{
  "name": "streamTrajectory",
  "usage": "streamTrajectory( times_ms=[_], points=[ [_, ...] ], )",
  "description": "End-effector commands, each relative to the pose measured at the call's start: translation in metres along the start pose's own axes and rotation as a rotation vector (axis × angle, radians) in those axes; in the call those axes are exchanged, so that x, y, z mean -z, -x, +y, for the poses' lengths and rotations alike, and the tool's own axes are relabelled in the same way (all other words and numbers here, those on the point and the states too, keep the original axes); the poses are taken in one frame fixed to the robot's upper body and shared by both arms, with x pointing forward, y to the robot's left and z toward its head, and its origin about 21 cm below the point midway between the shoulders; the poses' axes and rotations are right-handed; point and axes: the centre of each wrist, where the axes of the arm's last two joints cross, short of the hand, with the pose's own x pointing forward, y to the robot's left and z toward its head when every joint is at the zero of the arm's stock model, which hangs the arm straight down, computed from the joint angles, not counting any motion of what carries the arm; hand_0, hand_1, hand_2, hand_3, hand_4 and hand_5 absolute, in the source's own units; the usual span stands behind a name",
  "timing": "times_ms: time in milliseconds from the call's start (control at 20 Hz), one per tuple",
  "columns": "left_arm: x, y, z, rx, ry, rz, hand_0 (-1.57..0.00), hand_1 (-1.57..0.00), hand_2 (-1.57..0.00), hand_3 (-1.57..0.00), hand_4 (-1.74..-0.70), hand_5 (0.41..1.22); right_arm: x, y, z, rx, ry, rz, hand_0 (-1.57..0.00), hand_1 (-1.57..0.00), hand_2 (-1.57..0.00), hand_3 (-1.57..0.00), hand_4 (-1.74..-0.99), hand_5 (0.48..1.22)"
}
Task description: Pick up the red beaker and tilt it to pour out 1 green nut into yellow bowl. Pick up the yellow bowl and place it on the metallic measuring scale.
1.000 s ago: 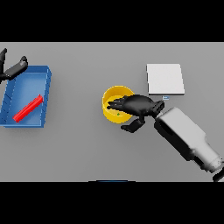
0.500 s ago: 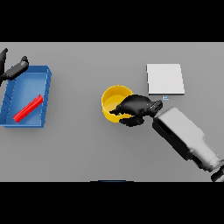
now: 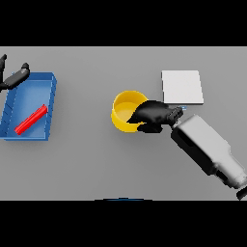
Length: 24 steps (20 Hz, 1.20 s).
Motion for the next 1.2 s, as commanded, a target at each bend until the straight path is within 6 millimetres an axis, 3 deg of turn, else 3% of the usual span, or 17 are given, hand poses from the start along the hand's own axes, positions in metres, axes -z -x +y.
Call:
streamTrajectory(
  times_ms=[0, 250, 500, 600, 650, 950, 1150],
  points=[
    [0.000, -0.002, 0.003, 0.002, -0.004, -0.003, 0.00, 0.00, 0.00, 0.00, -0.78, 0.726, -0.003, 0.001, -0.005, 0.001, 0.008, 0.002, -1.50, -1.49, -1.49, -1.31, -1.705, 1.209],
    [-0.003, -0.001, 0.005, 0.007, -0.003, -0.005, 0.00, 0.00, 0.00, 0.00, -0.79, 0.733, -0.024, -0.001, -0.024, 0.000, 0.026, 0.018, -1.55, -1.54, -1.54, -1.33, -1.721, 1.217],
    [-0.003, -0.005, 0.007, 0.004, -0.014, -0.035, 0.00, 0.00, 0.00, 0.00, -0.80, 0.741, -0.026, -0.009, -0.039, -0.002, 0.024, 0.048, -1.56, -1.55, -1.56, -1.32, -1.723, 1.218],
    [-0.003, -0.004, 0.009, 0.010, -0.022, -0.023, 0.00, 0.00, 0.00, 0.00, -0.80, 0.747, -0.035, 0.001, -0.046, -0.007, 0.050, 0.097, -1.57, -1.56, -1.56, -1.27, -1.723, 1.219],
    [-0.002, -0.003, 0.009, 0.012, -0.021, -0.024, 0.00, 0.00, 0.00, 0.00, -0.79, 0.748, -0.038, 0.002, -0.049, -0.021, 0.071, 0.130, -1.47, -1.53, -1.57, -1.28, -1.723, 1.220],
    [0.000, -0.007, 0.014, -0.005, -0.018, -0.011, 0.00, 0.00, 0.00, 0.00, -0.80, 0.755, -0.057, 0.036, -0.066, -0.031, 0.123, 0.247, -1.54, -1.56, -1.57, -1.42, -1.726, 1.221],
    [0.000, -0.002, 0.011, -0.002, -0.011, -0.010, 0.00, 0.00, 0.00, 0.00, -0.80, 0.754, -0.067, 0.061, -0.070, -0.024, 0.138, 0.335, -1.56, -1.57, -1.57, -1.31, -1.724, 1.221]
  ],
)
